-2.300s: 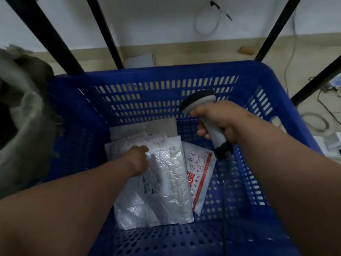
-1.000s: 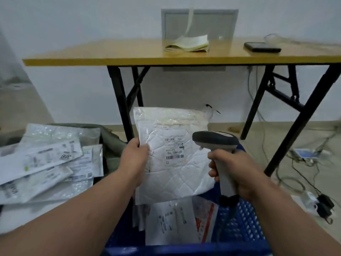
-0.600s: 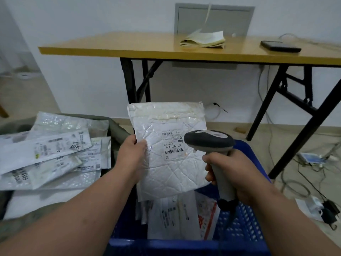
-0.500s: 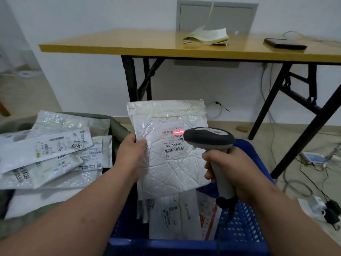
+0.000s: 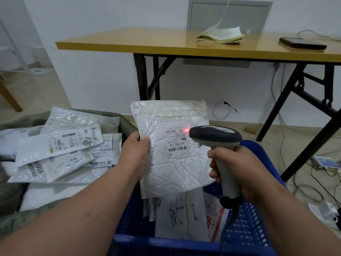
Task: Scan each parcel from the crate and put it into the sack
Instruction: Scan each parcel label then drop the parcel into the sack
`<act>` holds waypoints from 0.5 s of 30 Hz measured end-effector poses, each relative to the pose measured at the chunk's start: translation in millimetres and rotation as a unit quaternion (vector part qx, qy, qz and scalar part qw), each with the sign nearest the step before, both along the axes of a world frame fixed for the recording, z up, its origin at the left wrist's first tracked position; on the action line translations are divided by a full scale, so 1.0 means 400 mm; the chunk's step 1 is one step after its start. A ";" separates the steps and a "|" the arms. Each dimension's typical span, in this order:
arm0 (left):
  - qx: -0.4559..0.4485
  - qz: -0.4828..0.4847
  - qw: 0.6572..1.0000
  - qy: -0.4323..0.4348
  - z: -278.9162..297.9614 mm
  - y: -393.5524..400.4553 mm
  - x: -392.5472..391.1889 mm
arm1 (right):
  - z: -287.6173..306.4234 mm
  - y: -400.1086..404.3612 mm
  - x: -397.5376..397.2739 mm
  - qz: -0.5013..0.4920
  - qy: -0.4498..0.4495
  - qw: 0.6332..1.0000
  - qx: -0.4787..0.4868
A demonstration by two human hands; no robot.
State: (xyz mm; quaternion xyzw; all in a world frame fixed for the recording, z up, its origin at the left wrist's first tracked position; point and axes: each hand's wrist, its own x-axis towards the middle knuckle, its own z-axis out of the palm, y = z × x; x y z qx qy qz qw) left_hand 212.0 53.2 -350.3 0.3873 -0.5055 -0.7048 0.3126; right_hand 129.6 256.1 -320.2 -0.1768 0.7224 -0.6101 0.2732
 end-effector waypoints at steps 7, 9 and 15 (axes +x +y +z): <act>0.004 -0.007 1.000 0.004 0.007 -0.009 0.011 | -0.005 -0.013 0.001 0.005 0.003 1.000 0.005; 0.002 -0.011 1.000 0.002 0.005 -0.014 0.014 | -0.006 -0.018 0.002 0.006 0.003 1.000 0.003; -0.007 -0.011 1.000 -0.001 0.005 -0.022 0.024 | -0.010 -0.035 0.001 0.010 0.003 1.000 -0.003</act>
